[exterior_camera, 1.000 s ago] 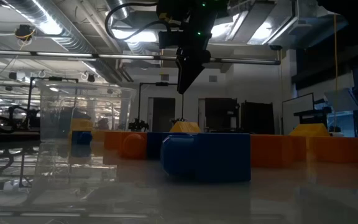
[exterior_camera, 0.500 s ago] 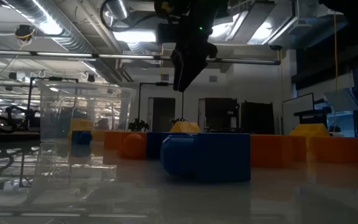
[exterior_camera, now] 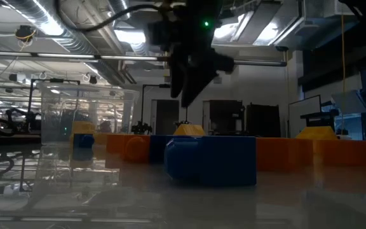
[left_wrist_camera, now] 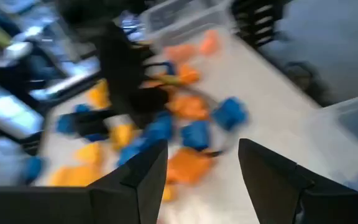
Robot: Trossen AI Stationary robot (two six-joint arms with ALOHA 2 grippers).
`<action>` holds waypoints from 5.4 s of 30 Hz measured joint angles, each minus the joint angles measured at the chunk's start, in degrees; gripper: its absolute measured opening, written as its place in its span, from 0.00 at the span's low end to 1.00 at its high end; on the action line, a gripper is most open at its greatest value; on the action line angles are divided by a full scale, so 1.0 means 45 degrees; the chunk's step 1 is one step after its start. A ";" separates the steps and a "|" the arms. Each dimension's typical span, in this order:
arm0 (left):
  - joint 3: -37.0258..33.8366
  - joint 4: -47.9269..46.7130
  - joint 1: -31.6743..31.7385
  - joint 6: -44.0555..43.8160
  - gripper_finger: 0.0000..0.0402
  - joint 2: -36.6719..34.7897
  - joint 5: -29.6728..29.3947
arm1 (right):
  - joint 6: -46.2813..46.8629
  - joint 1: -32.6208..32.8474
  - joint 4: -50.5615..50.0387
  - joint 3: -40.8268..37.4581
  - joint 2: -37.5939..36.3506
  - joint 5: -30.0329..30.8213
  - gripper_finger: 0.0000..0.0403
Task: Sort blocks
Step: Put the blue game piece into the bottom left transparent bin
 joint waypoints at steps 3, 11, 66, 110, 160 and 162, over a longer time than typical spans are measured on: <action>0.0000 -0.0348 0.0304 -0.0293 0.46 -0.0497 -0.1173 | 0.0550 0.0277 -0.0292 0.0000 0.0420 0.0823 0.64; -0.0042 -0.1510 0.1028 -0.1436 0.46 -0.1797 -0.1568 | 0.1711 0.0133 -0.0759 0.0005 0.0779 0.1527 0.64; -0.1224 -0.2036 0.1026 -0.1481 0.46 -0.2954 -0.1554 | 0.1423 -0.0891 -0.1200 0.1050 0.2107 0.1863 0.06; -0.1224 -0.2015 0.1021 -0.2374 0.46 -0.2954 -0.1559 | -0.3443 0.2186 1.1064 0.4816 0.2552 -0.9277 0.06; -0.1224 -0.2074 0.1021 -0.2725 0.46 -0.2954 -0.1564 | -0.2699 0.2016 1.1715 0.4818 0.3816 -0.9355 0.37; -0.1224 -0.2076 0.1021 -0.2725 0.46 -0.2954 -0.1559 | -0.2374 0.1966 1.1652 0.4818 0.3816 -0.9136 0.37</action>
